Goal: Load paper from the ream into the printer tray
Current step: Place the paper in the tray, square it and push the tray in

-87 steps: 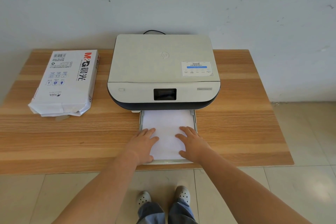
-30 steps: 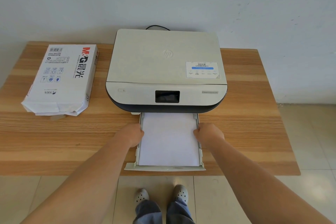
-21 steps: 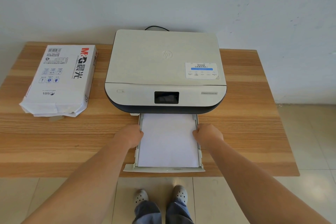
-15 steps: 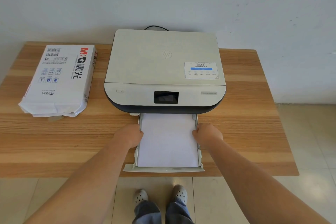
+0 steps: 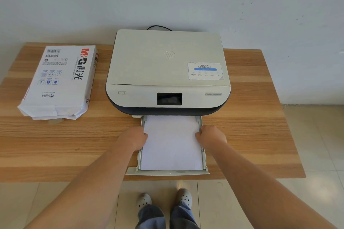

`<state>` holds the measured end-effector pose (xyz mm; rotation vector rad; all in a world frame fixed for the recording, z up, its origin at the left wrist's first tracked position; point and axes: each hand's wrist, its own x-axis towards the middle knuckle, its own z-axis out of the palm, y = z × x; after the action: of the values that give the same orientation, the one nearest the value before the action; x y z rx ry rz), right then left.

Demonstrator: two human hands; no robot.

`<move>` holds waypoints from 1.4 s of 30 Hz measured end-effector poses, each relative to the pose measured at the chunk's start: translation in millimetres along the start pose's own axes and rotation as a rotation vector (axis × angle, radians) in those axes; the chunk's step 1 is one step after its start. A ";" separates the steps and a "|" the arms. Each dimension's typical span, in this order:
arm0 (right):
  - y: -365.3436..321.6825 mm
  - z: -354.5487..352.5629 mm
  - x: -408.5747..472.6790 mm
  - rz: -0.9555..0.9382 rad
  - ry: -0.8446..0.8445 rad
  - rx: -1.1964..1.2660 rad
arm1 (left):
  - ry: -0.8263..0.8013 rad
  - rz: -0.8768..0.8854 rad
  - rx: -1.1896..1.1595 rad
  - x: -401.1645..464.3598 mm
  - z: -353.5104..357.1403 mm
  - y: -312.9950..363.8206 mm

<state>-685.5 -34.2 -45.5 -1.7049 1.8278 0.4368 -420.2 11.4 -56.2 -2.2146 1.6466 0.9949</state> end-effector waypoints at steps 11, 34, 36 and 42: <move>-4.3 3.9 1.1 0.014 0.013 -0.001 | -0.007 0.002 0.016 3.2 1.9 -0.4; -1.5 10.0 -7.8 0.005 0.042 0.031 | -0.004 0.013 -0.028 -10.9 -0.8 2.6; -0.9 8.9 -10.7 -0.001 0.052 0.019 | -0.004 0.021 -0.043 -14.7 -2.9 5.3; 2.1 4.4 -24.2 -0.062 0.144 -0.044 | 0.056 0.070 -0.022 -28.8 -9.5 10.0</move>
<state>-686.7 -12.2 -34.2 -1.8603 1.8720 0.3388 -429.8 24.9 -29.0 -2.2319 1.7564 0.9811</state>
